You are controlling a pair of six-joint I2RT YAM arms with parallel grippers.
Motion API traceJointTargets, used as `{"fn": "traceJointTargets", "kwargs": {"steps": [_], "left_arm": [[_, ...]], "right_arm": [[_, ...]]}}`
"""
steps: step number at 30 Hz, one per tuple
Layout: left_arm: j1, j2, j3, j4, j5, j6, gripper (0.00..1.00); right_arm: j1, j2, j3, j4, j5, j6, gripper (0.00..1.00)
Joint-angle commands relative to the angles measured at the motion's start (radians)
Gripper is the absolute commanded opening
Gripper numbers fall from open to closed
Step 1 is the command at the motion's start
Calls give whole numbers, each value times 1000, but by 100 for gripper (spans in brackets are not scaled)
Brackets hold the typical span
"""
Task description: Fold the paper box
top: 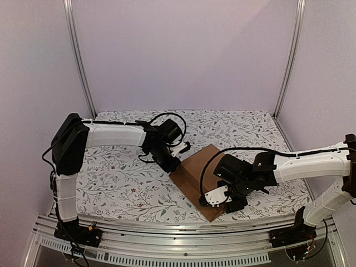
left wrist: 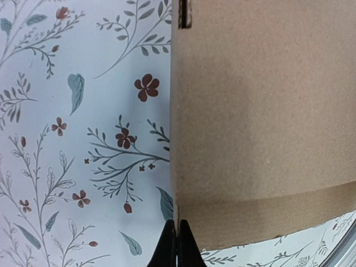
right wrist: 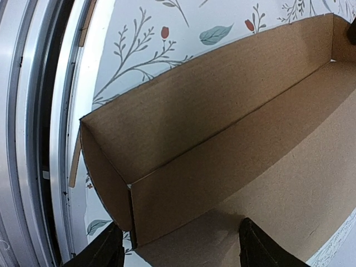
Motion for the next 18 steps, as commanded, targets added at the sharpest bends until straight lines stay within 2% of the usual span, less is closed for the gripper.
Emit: {"fn": "traceJointTargets", "kwargs": {"steps": [1,18], "left_arm": [[7,41,29,-88,51,9,0],[15,128,236,-308,98,24,0]], "right_arm": [[4,37,-7,-19,-24,-1,70],[4,57,-7,-22,-51,-2,67]]}}
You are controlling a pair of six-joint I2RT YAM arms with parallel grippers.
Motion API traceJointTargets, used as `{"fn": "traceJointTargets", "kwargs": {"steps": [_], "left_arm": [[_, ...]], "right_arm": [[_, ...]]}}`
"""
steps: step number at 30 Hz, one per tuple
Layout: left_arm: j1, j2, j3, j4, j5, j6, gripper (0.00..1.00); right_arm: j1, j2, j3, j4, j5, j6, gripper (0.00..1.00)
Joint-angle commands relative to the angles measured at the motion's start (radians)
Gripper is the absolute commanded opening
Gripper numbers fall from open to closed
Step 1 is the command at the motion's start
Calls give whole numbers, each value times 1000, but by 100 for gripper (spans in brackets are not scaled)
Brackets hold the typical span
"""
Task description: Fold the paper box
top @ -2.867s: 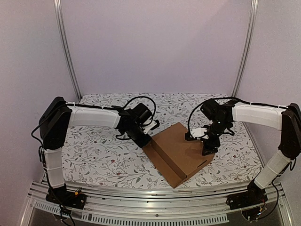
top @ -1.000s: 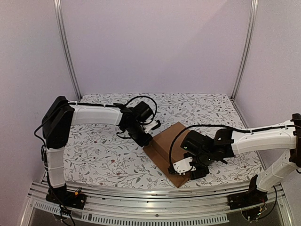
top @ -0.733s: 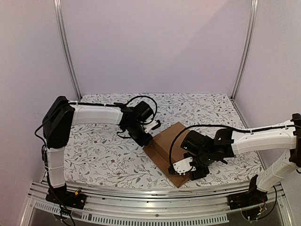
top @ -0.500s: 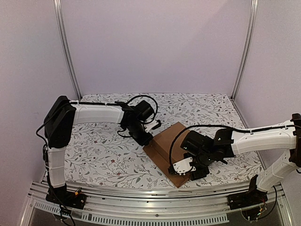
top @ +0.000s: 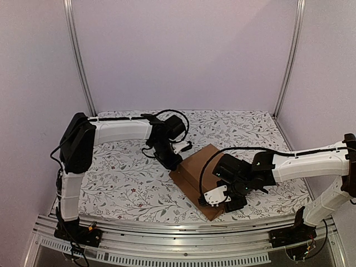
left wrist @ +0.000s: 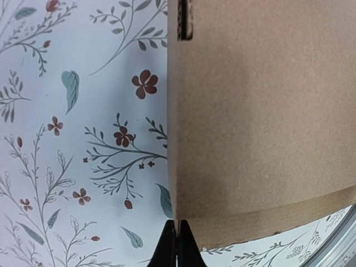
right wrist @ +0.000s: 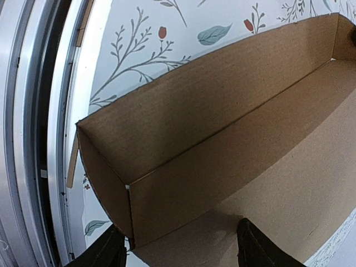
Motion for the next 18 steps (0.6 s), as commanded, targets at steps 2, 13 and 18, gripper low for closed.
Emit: {"fn": "traceJointTargets", "kwargs": {"steps": [2,13,18], "left_arm": [[14,48,72,-127,86,7,0],[27,93,161,-218,141,-30,0],[29,75,153,-217,125,-46,5]], "right_arm": [[5,44,-18,-20,-58,3,68],[4,39,-18,-24,-65,5,68],[4,34,-15,-25,-48,12,68]]}}
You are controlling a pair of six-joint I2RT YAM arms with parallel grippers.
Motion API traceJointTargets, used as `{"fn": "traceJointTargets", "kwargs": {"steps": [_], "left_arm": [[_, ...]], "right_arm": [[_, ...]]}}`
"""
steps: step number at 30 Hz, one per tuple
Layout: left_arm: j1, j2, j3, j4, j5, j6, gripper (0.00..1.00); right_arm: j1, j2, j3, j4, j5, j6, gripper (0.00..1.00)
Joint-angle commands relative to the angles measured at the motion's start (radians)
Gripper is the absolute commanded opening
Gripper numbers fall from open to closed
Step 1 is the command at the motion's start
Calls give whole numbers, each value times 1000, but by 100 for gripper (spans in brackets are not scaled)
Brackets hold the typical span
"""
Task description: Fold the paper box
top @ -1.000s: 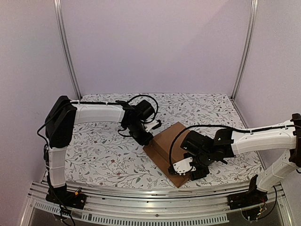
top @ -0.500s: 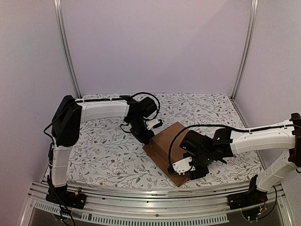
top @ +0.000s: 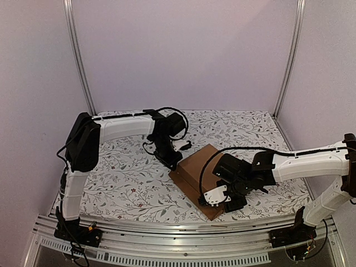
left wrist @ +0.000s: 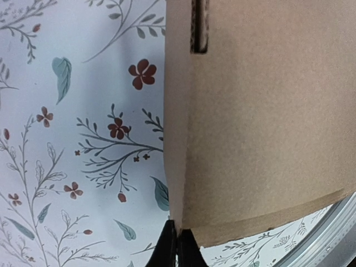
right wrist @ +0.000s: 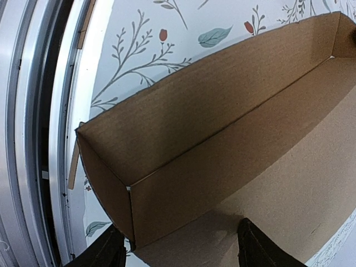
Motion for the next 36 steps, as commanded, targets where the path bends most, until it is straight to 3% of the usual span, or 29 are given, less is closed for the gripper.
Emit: {"fn": "traceJointTargets", "kwargs": {"steps": [1,8,19,24,29,33,36], "left_arm": [[3,-9,3,-57,40,-30,8],[-2,-63,-28,-17,-11,-33,24],[-4,-195,-163,70,-65,-40,33],[-25,-364,-475,372,-124,-89,42],[-69,-521,-801,858,-207,-91,43],[-68,-528,-902,1051,-203,-90,43],[-68,-484,-911,1083,-210,-86,40]], "right_arm": [[4,35,-14,-24,-37,13,68],[4,31,-12,-23,-27,20,68],[4,35,-9,-22,-32,21,69],[4,34,-9,-21,-30,23,69],[5,26,-17,-23,-32,23,69],[4,27,-16,-25,-36,24,69],[4,29,-15,-25,-35,25,69]]}}
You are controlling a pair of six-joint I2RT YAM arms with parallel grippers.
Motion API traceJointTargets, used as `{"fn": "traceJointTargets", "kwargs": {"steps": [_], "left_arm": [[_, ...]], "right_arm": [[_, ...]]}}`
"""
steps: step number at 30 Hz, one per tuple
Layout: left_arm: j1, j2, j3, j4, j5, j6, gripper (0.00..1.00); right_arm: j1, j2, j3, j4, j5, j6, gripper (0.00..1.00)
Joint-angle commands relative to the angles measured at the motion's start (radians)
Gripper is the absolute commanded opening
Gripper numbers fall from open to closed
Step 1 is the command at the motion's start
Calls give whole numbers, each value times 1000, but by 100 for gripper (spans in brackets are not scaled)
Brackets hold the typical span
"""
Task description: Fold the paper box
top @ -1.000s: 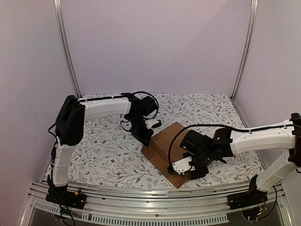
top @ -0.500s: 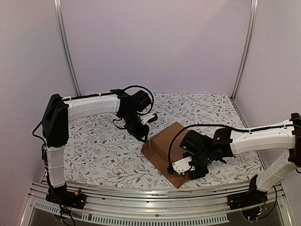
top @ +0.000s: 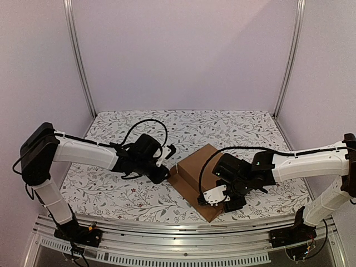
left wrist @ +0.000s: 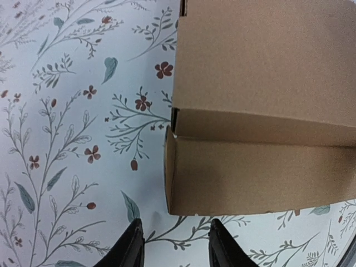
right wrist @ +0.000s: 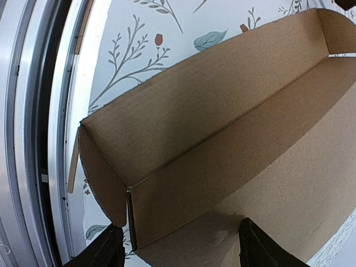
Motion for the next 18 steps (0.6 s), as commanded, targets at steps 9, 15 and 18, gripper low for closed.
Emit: {"fn": "traceJointTargets", "kwargs": {"steps": [9,15,18], "left_arm": [[0,101,-24,279,-24,14,25],[-1,63,-78,300,-41,-5,28],[3,50,-110,307,-44,-2,28]], "right_arm": [[3,31,-17,-38,-34,16,69],[4,33,-17,-40,-35,16,69],[4,33,-16,-39,-39,16,69]]}}
